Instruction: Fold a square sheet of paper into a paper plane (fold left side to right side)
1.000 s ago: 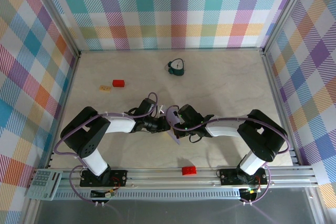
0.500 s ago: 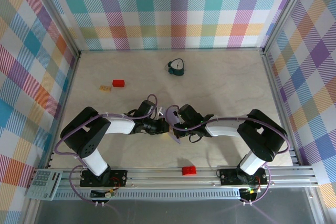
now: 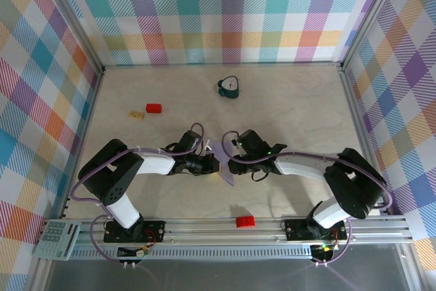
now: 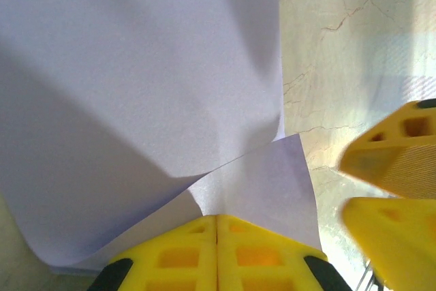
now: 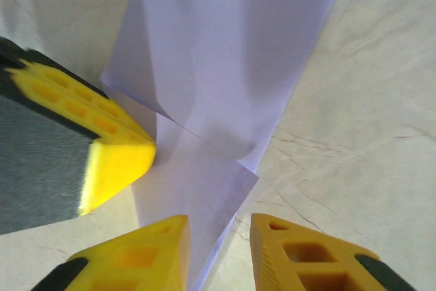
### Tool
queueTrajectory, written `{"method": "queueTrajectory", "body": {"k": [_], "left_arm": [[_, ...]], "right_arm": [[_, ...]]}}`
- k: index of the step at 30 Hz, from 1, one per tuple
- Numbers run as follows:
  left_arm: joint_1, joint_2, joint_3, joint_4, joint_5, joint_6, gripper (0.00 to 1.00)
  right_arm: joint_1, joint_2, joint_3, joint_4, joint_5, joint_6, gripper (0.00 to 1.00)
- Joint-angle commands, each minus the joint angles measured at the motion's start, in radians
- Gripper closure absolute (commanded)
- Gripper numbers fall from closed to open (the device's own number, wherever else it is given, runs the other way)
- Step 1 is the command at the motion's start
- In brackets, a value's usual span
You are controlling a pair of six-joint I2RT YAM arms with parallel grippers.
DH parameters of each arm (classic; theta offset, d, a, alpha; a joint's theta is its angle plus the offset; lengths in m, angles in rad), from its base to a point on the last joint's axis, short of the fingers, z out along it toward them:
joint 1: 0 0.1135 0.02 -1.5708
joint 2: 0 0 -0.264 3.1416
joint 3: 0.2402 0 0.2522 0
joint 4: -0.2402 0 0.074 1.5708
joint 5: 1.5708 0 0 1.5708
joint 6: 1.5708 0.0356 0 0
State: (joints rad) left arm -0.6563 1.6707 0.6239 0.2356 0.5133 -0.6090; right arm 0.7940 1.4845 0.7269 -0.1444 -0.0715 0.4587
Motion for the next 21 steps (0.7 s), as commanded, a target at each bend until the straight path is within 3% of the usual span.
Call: {"method": "queueTrajectory", "body": {"k": [1,4,11,21], "left_arm": [[-0.011,0.006,-0.03,-0.046,-0.045,0.02,0.93],[-0.011,0.005,-0.03,-0.041,-0.045,0.017,0.93],[-0.011,-0.003,-0.027,-0.044,-0.047,0.017,0.92],[-0.011,0.003,-0.021,-0.038,-0.044,0.015,0.92]], "right_arm": [[-0.019,-0.071,0.014,-0.085,-0.036,-0.007,0.66],[-0.019,-0.11,-0.003,-0.092,-0.106,0.01,0.68],[-0.008,-0.092,-0.07,0.071,-0.355,0.121,0.89],[0.012,0.041,-0.088,0.164,-0.404,0.164,0.93]]}}
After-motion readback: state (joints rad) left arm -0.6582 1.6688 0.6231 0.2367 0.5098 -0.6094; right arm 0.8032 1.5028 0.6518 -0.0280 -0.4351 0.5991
